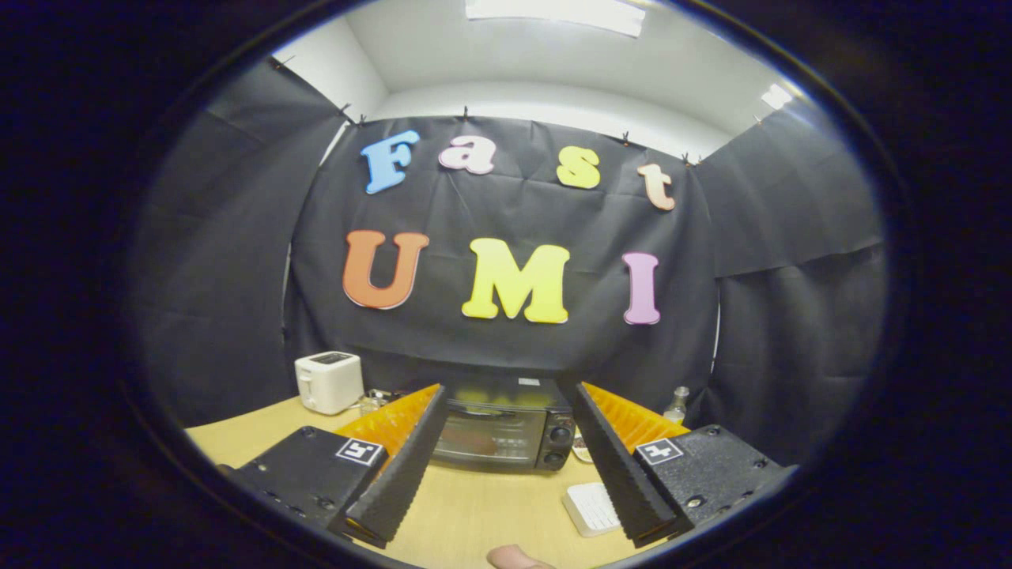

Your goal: Open the toaster oven, put the food inside, and close the toaster oven door.

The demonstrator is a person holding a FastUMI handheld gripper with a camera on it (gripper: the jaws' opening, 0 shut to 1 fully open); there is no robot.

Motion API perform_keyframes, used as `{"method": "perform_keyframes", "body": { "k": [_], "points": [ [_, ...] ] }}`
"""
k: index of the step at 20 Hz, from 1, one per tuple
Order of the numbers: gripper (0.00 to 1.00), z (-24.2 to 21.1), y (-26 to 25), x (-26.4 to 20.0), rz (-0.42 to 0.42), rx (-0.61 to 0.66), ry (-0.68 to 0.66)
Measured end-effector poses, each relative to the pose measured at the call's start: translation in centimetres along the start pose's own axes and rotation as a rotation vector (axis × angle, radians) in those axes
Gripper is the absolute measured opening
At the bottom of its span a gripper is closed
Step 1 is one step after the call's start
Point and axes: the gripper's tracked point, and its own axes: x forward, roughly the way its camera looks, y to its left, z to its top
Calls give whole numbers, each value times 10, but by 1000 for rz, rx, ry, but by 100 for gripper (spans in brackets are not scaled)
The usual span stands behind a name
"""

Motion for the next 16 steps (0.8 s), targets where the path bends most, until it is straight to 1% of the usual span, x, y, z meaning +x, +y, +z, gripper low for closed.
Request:
{"method": "perform_keyframes", "body": {
  "k": [2,5,7,10,12,16],
  "points": [
    [100,8,-13,-25,5,30,5],
    [100,23,-49,-45,-47,39,-15],
    [100,25,-64,-53,-65,49,-24],
    [100,21,-77,-59,-46,62,-12],
    [100,19,-86,-61,-50,70,-9],
    [100,10,-87,-55,-38,78,6]
  ]
}}
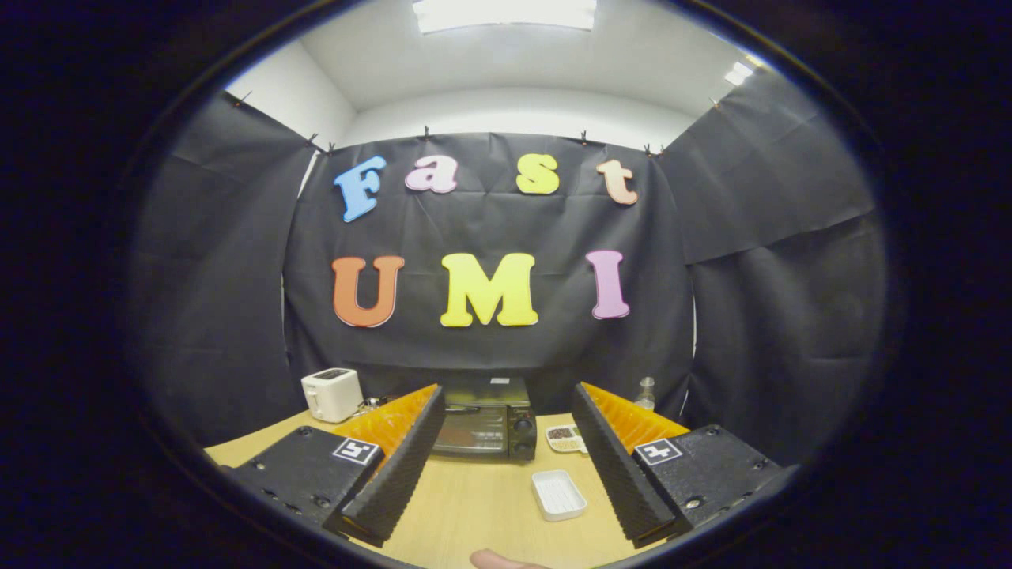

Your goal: Open the toaster oven, put the food inside, and close the toaster oven door.

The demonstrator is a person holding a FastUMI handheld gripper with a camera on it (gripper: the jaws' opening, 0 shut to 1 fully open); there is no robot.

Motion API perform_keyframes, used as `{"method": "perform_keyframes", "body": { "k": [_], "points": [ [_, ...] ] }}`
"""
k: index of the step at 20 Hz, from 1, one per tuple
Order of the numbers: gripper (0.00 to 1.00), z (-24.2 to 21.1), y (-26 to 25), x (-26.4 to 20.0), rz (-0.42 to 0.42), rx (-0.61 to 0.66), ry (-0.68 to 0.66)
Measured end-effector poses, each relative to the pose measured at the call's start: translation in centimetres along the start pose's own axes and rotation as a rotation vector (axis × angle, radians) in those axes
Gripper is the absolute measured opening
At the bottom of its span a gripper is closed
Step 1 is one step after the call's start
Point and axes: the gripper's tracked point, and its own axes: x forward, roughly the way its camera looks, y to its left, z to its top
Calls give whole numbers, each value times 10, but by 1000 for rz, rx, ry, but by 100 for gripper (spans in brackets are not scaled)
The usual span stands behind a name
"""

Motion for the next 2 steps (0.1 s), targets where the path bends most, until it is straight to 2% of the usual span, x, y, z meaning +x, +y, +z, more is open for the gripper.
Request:
{"method": "perform_keyframes", "body": {
  "k": [2],
  "points": [
    [100,-3,0,5,-3,-1,4]
  ]
}}
